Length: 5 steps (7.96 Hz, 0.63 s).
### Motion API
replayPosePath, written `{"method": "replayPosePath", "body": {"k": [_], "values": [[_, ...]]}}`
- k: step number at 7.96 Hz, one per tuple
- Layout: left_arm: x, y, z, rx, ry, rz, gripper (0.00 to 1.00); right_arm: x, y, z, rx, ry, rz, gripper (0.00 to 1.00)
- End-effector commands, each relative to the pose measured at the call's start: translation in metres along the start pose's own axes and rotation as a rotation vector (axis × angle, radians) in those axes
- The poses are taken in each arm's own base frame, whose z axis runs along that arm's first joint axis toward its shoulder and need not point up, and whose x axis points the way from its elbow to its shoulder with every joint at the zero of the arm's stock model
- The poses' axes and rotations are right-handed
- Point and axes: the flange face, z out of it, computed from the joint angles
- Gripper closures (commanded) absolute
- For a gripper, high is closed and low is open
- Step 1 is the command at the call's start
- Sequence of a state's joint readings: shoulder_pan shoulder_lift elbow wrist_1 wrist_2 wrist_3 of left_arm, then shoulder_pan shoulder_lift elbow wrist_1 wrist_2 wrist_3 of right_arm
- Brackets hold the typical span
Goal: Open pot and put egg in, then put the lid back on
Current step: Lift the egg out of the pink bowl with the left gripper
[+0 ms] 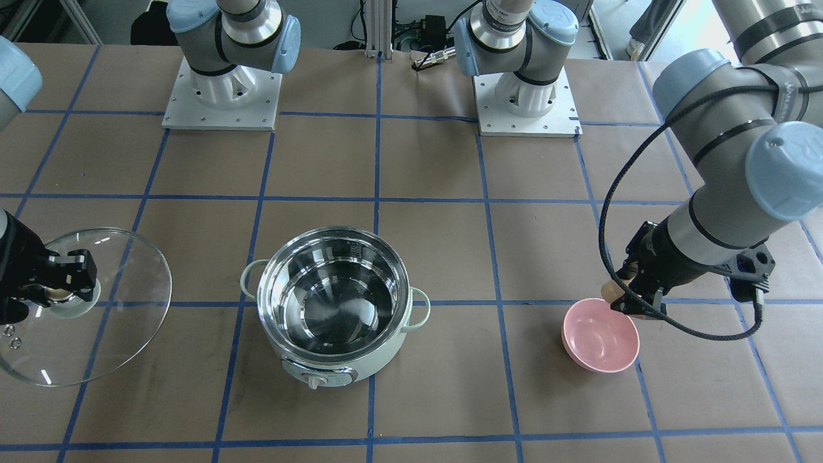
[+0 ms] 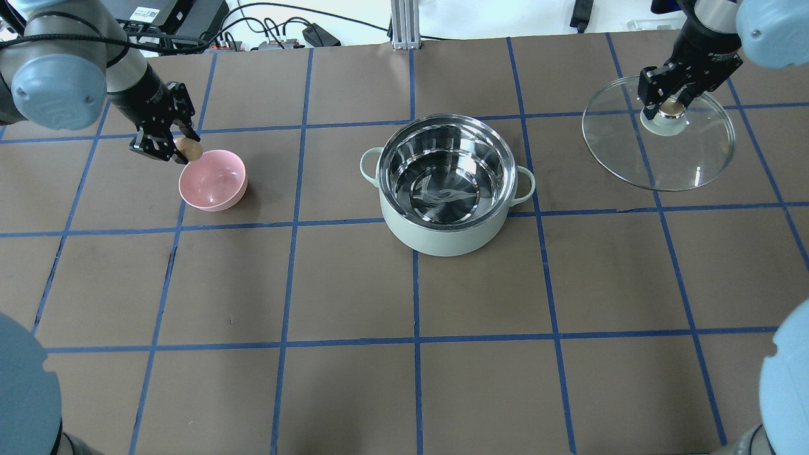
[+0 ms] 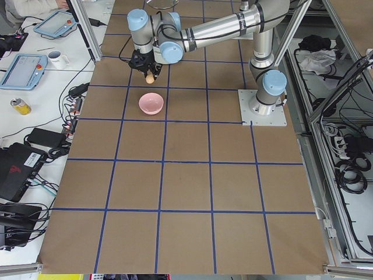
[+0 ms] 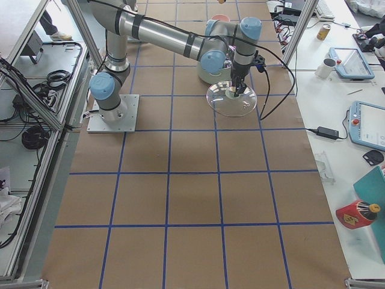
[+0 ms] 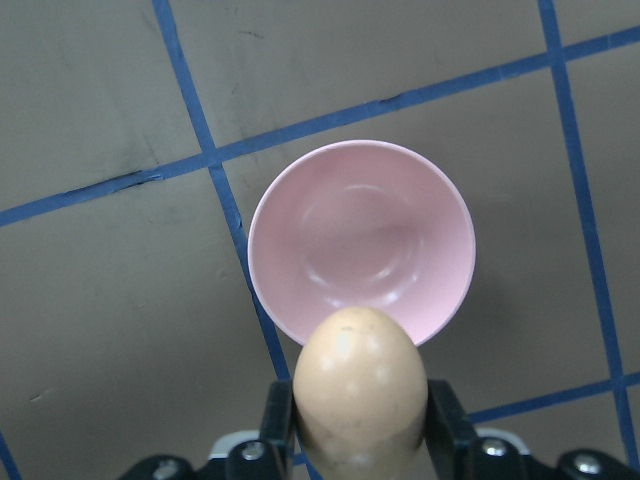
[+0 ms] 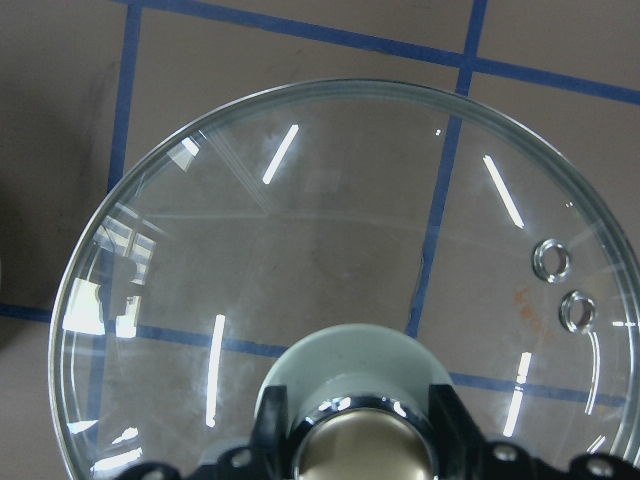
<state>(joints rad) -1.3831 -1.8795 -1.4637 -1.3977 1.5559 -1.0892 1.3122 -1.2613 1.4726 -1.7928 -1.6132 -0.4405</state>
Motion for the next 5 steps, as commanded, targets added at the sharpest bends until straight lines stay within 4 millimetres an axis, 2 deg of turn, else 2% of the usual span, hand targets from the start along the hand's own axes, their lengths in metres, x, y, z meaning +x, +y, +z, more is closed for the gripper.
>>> {"method": "replayPosePath", "body": {"k": [1, 3, 5], "values": [[0.021, 0.096, -0.041, -0.048, 0.058, 0.131, 1.0, 0.0, -0.001, 0.003, -0.003, -0.004, -0.004, 1.0], [0.035, 0.185, -0.043, -0.086, 0.11, 0.242, 1.0, 0.001, -0.001, 0.003, -0.002, -0.004, -0.002, 1.0], [0.041, 0.271, -0.023, -0.091, 0.115, 0.379, 1.0, 0.0, -0.001, 0.003, -0.002, -0.004, -0.004, 1.0]]}}
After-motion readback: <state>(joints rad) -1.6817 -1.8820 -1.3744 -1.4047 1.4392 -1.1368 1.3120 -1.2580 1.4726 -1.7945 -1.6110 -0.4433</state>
